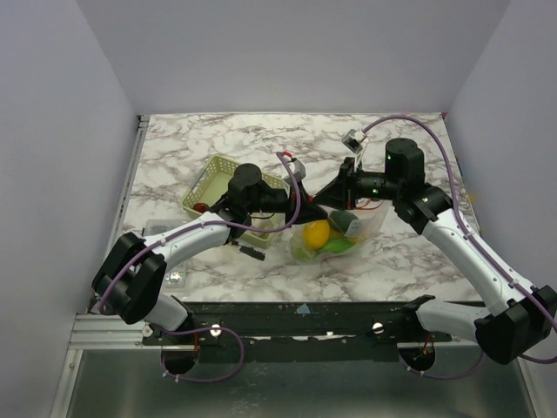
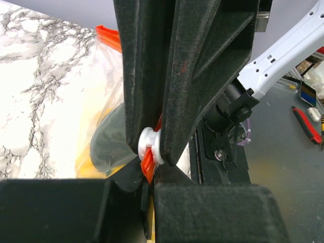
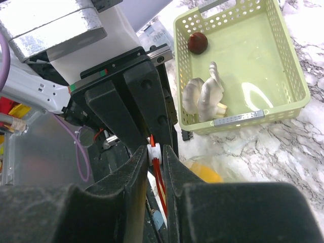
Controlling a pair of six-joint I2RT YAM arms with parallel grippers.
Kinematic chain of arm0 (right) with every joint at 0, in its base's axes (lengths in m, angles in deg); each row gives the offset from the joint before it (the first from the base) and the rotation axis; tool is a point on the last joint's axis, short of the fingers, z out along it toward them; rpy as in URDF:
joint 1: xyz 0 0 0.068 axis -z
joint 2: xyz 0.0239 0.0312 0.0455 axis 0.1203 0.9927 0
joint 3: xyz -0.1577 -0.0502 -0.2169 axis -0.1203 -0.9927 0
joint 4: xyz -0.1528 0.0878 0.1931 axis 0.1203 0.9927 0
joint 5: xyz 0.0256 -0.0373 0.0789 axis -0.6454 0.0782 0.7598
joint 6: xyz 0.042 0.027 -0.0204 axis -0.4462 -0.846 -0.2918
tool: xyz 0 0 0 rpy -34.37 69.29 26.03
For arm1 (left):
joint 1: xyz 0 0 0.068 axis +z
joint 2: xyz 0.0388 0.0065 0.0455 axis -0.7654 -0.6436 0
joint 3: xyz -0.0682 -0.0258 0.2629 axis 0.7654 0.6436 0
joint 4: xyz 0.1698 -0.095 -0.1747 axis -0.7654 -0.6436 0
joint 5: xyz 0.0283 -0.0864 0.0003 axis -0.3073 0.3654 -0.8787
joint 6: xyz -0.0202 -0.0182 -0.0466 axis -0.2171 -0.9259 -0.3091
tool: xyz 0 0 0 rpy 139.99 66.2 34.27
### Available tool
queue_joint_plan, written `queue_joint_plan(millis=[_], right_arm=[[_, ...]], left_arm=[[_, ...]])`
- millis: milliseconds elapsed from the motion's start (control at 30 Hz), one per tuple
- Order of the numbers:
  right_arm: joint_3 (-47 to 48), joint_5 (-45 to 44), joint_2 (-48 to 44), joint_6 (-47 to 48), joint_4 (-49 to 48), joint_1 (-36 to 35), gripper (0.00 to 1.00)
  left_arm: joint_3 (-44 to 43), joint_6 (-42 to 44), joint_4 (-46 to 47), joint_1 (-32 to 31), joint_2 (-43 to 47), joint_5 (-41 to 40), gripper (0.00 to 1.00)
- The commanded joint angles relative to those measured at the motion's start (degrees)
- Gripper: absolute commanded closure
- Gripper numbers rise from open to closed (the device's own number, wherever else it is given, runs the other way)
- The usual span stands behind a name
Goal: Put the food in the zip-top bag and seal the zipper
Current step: Zip the zipper food storage bag at the center of the board.
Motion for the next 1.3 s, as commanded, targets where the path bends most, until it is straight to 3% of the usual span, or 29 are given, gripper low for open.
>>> queue_joint_plan(millis=[0, 200, 300, 667, 1267], right_arm=[[0.22, 0.51, 0.99, -1.4, -3.17, 0.07, 0.78], [0.23, 1.15, 1.38, -1.96, -3.81, 0.07, 0.78], [0.42, -1.82, 1.16, -1.69, -2.66, 0.08, 0.99], [-1.23, -15.54, -7.23, 1.4, 8.27, 0.08, 1.0], [0.1, -23.68, -18.24, -1.38, 24.38, 0.07, 1.0]], left_arm=[[0.31, -0.37, 3.74, 0.18, 0.43, 2.77, 1.0], [0.14, -0.45, 3.52, 0.13, -0.02, 2.81, 1.0], [0.2, -0.75, 3.6, 0.18, 0.07, 2.48, 1.0], [4.5, -9.76, 17.28, 4.35, -1.07, 5.46, 1.0], [0.46, -5.57, 7.21, 4.77, -2.11, 3.86, 1.0]])
